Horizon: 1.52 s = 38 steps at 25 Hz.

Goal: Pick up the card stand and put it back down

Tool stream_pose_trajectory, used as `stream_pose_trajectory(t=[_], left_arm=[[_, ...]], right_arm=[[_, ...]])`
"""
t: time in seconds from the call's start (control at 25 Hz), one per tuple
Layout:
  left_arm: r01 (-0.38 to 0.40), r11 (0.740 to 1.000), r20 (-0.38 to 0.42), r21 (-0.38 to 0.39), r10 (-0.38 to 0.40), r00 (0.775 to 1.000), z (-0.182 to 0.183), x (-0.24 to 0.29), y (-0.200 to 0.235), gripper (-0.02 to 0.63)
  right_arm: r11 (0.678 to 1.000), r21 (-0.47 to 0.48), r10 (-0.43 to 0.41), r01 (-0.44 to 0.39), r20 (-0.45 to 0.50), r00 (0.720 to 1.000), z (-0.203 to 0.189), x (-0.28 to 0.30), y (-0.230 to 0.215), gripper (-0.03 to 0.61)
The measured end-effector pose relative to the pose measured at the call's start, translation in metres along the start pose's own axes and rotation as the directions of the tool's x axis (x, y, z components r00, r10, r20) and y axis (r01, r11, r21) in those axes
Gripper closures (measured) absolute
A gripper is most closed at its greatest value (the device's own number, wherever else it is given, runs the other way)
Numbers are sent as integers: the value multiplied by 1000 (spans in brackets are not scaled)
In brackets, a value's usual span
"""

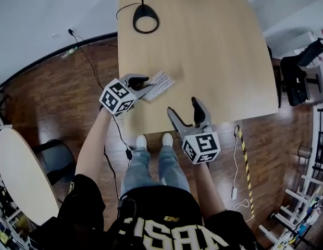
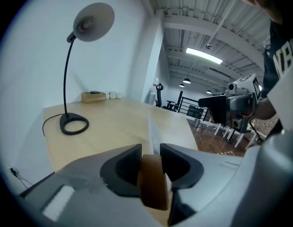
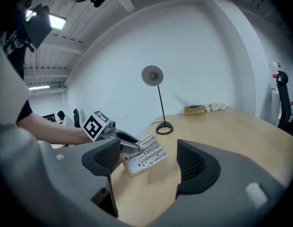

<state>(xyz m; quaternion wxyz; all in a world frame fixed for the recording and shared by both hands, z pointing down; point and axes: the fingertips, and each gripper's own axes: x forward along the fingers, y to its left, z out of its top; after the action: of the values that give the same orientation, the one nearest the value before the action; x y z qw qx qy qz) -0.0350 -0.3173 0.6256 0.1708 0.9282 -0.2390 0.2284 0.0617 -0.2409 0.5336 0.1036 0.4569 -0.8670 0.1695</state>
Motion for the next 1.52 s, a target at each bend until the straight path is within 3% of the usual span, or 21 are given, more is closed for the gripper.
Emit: stream_pose_trajectory(t=[0.24,0.44,0.6,0.84,0.96,1.04,1.2,1.36,1.52], left_arm=[[-31,999,149,-18,33,988,71,-62,-20,485],[-122,992,333,-39,128,934,144,-133,-32,485],[-281,960,451,-21,259,854,192,-188,-42,486],[-547,834,572,-74,485,662,227,-251,-58,486],[-618,776,610,-126,552,568,233,-269,-66,486],[-634,756,630,-161,574,524,236,-274,-73,488],[-653,736,648,-181,589,484,236,-275,-84,488],[-695,695,651,-185,617,443,241,-286,-89,488],[-713,678,650,-180,625,431,243,-289,-92,488]], right_arm=[[1000,-24,21,-19,85,996,47,-11,20,206],[999,-26,25,-21,169,985,90,-22,33,206],[998,-53,45,-33,242,969,129,-27,42,206],[994,-94,77,-47,341,937,180,-29,55,206],[992,-113,98,-60,367,925,197,-27,63,206],[990,-124,108,-65,383,917,206,-27,66,206],[989,-132,118,-70,403,907,215,-29,67,206],[989,-139,110,-56,419,901,225,-34,65,206],[989,-140,105,-48,431,896,231,-37,63,206]])
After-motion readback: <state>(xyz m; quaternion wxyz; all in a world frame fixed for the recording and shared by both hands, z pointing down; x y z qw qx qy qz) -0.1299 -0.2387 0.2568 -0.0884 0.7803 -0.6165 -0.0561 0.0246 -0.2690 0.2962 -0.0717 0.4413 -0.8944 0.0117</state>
